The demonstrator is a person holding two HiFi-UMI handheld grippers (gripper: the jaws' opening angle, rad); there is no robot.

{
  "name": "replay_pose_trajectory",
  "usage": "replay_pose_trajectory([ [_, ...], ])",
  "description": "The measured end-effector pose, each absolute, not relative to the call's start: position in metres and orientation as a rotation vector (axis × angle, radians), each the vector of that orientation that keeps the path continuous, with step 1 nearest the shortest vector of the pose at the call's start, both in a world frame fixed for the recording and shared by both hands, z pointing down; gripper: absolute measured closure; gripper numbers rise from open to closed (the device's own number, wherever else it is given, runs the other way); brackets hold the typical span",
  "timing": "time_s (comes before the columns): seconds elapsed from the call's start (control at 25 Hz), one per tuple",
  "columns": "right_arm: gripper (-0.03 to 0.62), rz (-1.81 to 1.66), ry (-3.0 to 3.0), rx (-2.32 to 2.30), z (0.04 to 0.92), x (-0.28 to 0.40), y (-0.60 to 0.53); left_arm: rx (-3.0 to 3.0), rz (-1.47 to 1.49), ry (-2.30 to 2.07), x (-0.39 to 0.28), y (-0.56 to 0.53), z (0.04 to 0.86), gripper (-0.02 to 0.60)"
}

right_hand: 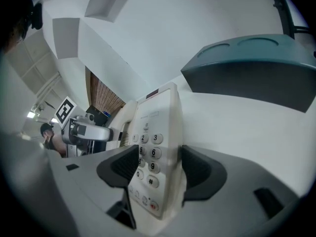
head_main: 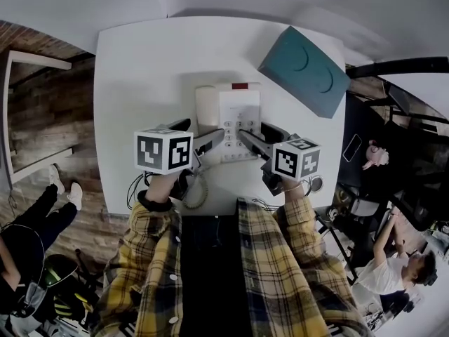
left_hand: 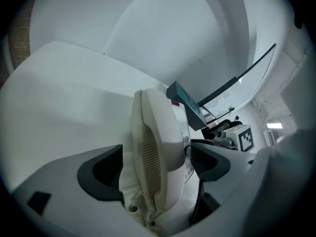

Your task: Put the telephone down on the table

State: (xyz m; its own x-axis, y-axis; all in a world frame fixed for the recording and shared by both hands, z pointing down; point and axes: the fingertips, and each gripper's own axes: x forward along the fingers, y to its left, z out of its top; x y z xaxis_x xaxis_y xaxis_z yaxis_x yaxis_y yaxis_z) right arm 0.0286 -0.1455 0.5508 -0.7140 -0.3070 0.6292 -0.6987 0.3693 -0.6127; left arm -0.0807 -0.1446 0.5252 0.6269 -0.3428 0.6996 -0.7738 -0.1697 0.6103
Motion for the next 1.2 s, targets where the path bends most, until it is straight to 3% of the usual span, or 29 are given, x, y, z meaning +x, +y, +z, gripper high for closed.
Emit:
replay_pose_trajectory([
  [0.56, 0.327, 1.172, -2.304, 0.964, 0.512, 0.041, -0.153, 1.925, 0.434, -0.939, -0.078, -0.151, 0.481, 0.146],
  [1.2, 0.382, 0.728, -2.606, 1.006, 0.381, 0.005, -0.164, 2.231, 0.148, -1.084, -0.087, -0.160, 0.360, 0.147],
])
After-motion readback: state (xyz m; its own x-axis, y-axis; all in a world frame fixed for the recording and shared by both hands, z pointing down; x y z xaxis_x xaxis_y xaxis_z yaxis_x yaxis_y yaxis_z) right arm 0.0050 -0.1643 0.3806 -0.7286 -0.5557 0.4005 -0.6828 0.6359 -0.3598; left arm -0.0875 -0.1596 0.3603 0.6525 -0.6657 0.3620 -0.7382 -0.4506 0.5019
